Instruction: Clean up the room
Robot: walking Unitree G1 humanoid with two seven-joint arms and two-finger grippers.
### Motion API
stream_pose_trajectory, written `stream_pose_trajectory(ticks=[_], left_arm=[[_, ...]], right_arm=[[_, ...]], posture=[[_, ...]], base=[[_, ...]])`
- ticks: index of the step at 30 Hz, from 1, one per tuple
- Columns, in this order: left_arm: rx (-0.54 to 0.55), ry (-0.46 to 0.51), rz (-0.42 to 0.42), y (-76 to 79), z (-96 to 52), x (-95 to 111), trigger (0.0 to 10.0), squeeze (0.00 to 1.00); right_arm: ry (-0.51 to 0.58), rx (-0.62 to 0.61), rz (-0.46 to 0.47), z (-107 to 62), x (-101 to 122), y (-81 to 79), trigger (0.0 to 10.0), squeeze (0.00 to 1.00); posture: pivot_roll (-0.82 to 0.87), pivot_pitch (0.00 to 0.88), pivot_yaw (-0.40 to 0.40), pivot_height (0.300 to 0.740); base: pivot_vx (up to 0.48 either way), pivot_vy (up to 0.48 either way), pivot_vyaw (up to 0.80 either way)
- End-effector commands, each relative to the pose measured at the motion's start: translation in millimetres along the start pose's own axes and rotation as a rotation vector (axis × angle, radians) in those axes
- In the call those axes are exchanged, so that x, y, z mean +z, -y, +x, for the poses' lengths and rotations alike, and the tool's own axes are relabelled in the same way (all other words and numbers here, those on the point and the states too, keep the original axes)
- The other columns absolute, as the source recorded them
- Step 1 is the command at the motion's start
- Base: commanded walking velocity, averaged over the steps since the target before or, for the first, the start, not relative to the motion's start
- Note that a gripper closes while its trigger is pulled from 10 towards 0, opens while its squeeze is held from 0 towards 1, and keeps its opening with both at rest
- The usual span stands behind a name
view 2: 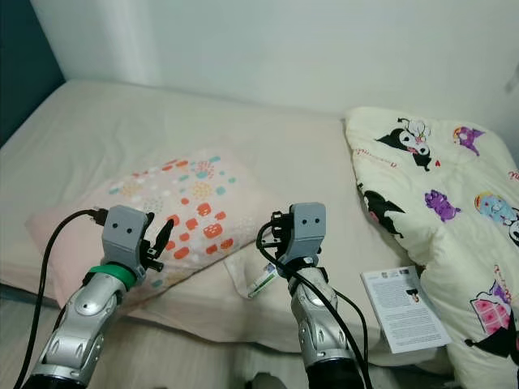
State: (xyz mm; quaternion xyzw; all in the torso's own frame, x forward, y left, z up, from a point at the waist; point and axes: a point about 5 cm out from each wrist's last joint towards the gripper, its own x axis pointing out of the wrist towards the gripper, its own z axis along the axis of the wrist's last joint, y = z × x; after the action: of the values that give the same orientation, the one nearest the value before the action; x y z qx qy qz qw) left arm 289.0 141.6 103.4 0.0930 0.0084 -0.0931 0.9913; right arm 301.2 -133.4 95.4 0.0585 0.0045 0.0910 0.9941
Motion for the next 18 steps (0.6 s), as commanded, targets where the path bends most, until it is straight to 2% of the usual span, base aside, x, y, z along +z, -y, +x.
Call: stream_pose_trajectory(ticks=[1,6,12,18], left_arm=[[-0.012,-0.019,-0.005,2.3,-0.4,-3.1,10.0,0.0],[-0.022,-0.011,-0.004,4.0,1.0,0.5,10.0,0.0],[-0.026,-0.009,-0.004,4.2,1.4,1.2,10.0,0.0],[-0.036,-0.005,0.001,4.3,0.8,4.0,10.0,0.0]], right_arm=[[-0.018,-0.012,0.004,-3.5,-4.9,1.1,10.0,0.0],[-0.019,-0.016,-0.001,-4.7,-5.3,2.7,10.0,0.0],[-0.017,-0.018,-0.005,-4.4,-4.8,3.6,10.0,0.0],[-0.009,0.01,-0.015,2.8,0.1,0.9,10.0,0.0]], posture=[[-0.09,0.033,0.042,0.635],[-0.1,0.036,0.048,0.605],[-0.1,0.042,0.052,0.59],[-0.08,0.061,0.063,0.566]], base=[[0.0,0.0,0.0],[0.0,0.0,0.0],[0.0,0.0,0.0],[0.0,0.0,0.0]])
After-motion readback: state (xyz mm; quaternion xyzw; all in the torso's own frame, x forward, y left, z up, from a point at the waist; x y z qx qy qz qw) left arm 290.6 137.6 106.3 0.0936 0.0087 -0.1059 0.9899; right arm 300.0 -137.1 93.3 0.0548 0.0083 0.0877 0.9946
